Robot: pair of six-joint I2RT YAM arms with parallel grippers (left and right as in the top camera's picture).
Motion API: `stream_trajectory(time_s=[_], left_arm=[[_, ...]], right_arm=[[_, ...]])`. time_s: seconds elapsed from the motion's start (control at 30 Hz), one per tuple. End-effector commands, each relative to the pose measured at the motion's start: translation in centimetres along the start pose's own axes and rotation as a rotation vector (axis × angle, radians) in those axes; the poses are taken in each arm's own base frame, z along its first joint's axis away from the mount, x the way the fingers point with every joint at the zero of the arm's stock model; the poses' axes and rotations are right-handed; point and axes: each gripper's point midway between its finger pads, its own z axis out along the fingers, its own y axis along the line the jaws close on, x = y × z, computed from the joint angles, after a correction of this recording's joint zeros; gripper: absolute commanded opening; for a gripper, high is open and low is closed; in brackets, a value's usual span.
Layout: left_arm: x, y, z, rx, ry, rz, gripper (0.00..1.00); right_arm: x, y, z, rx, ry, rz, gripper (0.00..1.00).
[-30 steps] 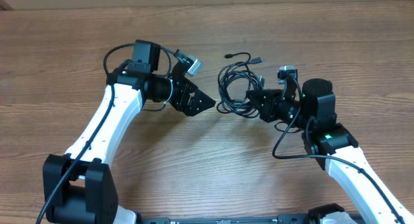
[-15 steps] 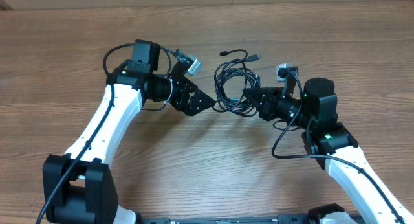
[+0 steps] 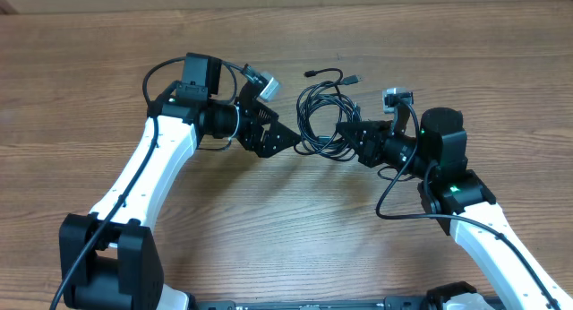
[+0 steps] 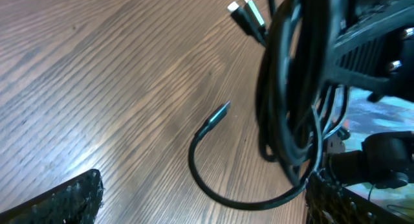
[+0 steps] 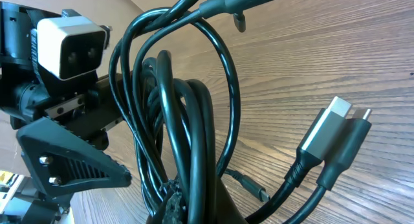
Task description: Untangle cables
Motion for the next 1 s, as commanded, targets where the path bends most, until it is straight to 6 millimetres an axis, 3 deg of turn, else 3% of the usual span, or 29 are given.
stream_trajectory(time_s=[0.0, 0.53, 0.97], left_arm=[[-2.0, -2.3, -0.9, 0.074, -0.06, 0.055, 1.0], [-3.3, -4.5, -0.9, 0.189, -0.115, 0.115, 1.0], [-3.7, -6.3, -0.2, 0.25, -0.122, 0.17, 0.95]], right_arm=[[-0.8, 0.6, -0.1, -0.017, -0.017, -0.015, 0.04], [-1.8, 2.4, -0.2, -0.102, -0.045, -0.014, 0.04], [-1.2, 3.3, -0.3, -0.155, -0.011, -0.015, 0.04]])
